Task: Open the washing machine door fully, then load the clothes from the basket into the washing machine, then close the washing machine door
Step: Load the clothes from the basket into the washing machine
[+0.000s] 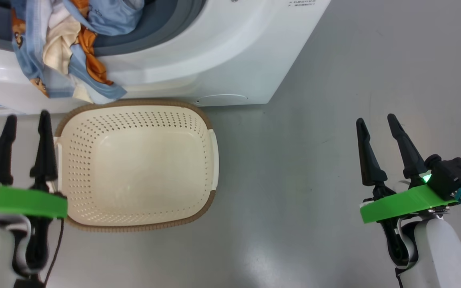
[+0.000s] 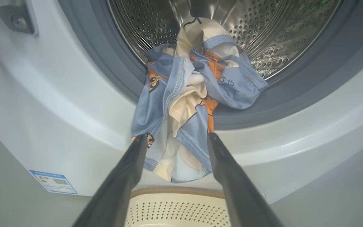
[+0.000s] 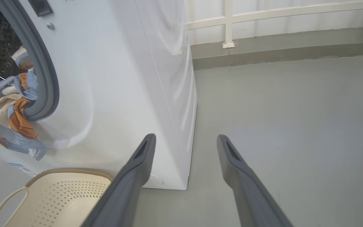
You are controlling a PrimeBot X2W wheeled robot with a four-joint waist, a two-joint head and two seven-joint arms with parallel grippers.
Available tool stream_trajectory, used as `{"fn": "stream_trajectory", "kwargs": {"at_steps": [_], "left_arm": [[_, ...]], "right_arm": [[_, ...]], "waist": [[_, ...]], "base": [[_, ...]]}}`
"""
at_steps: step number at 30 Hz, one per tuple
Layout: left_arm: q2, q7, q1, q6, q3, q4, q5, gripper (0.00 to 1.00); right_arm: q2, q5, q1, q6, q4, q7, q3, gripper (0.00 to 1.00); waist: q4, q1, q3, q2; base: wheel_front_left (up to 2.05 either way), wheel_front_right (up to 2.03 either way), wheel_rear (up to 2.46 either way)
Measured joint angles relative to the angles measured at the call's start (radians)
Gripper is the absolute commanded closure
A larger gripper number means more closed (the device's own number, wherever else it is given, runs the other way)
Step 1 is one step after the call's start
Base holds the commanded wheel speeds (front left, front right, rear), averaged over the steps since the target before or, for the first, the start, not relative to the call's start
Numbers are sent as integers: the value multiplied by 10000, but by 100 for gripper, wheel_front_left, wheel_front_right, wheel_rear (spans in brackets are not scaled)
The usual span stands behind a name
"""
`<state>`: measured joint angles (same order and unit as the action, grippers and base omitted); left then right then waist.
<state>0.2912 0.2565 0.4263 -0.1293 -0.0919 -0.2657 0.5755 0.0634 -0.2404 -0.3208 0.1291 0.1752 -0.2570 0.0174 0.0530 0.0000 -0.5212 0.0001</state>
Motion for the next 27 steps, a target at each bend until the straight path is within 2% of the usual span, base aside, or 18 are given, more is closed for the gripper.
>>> {"fn": "stream_trajectory", "kwargs": {"at_steps": [11,20,27], "left_arm": [[-453,0,-2015,0,932,1329,-533,0],[-545,0,-2201,0,1012,1388,-596,0],[-497,0,-2049,2,836,840,-460,0]], "right_arm": [[29,-2,150,0,19,0,6,0],[35,-2,153,0,19,0,0,0],[31,-2,155,0,8,0,-12,0]], "waist": [[96,0,284,0],[145,0,323,0],[166,0,205,-1]], "base": [[0,0,0],[0,0,0],[0,0,0]]}}
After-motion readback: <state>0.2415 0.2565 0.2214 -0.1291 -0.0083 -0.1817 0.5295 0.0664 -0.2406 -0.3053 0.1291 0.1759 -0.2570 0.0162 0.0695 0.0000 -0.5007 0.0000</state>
